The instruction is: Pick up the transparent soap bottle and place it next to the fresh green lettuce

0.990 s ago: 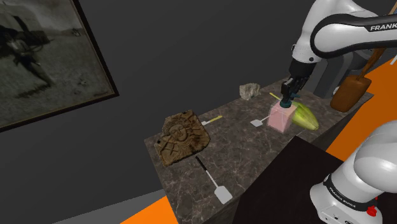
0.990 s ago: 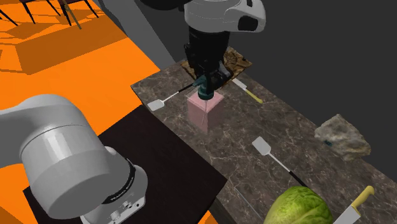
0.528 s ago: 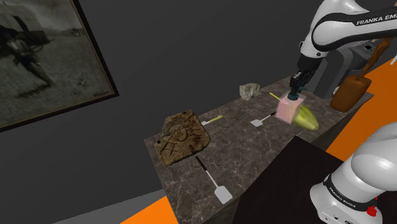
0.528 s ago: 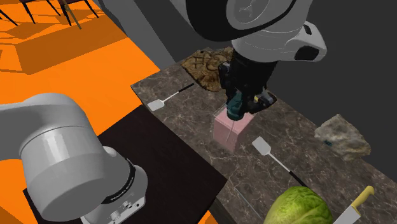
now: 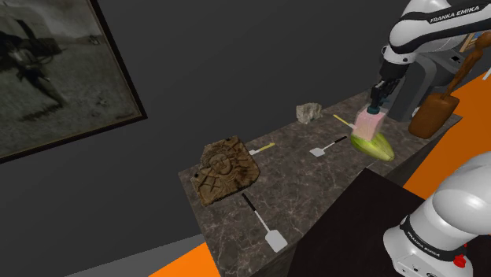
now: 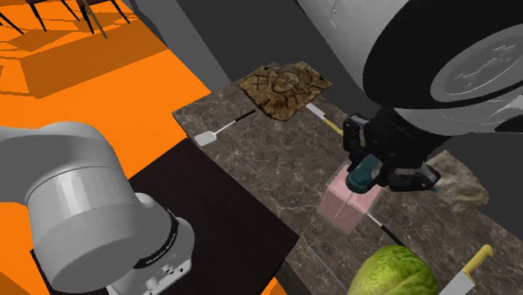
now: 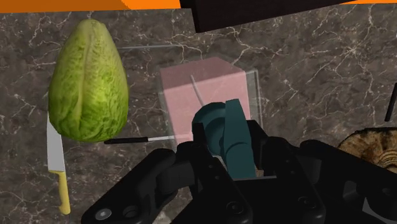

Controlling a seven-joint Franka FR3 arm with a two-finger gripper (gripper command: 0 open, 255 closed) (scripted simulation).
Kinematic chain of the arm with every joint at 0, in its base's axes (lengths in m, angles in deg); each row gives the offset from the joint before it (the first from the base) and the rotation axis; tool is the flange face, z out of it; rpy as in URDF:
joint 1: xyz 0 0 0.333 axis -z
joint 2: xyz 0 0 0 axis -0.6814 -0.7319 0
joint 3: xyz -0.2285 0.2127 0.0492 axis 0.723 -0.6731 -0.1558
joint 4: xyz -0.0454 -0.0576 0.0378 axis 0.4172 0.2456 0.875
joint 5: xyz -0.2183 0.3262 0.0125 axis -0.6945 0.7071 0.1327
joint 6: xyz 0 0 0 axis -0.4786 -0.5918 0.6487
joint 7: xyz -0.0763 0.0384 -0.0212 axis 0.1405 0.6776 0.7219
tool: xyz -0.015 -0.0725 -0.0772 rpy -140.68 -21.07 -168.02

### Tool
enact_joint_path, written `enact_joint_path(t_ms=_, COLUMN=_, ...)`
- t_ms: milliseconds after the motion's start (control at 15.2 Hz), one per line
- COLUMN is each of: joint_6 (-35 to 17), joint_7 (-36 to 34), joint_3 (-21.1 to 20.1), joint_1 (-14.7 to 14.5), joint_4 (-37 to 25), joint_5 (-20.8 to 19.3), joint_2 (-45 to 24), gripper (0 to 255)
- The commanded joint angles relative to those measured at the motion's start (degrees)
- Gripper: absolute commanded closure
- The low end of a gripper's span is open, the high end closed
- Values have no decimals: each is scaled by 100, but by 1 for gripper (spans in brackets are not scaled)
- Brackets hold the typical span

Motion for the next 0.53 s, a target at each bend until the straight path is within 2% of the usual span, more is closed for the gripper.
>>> enact_joint_path(t_ms=0, joint_6=-78, joint_7=313, joint_3=247, joint_1=0, joint_4=-276, joint_5=55, joint_2=-343, gripper=255)
enact_joint_path(t_ms=264, joint_6=-153, joint_7=998, joint_3=743, joint_1=-18, joint_4=-928, joint_5=330, joint_2=-1098, gripper=255)
enact_joint_path(t_ms=462, joint_6=-158, joint_7=1571, joint_3=1088, joint_1=-5, joint_4=-1482, joint_5=687, joint_2=-1743, gripper=255)
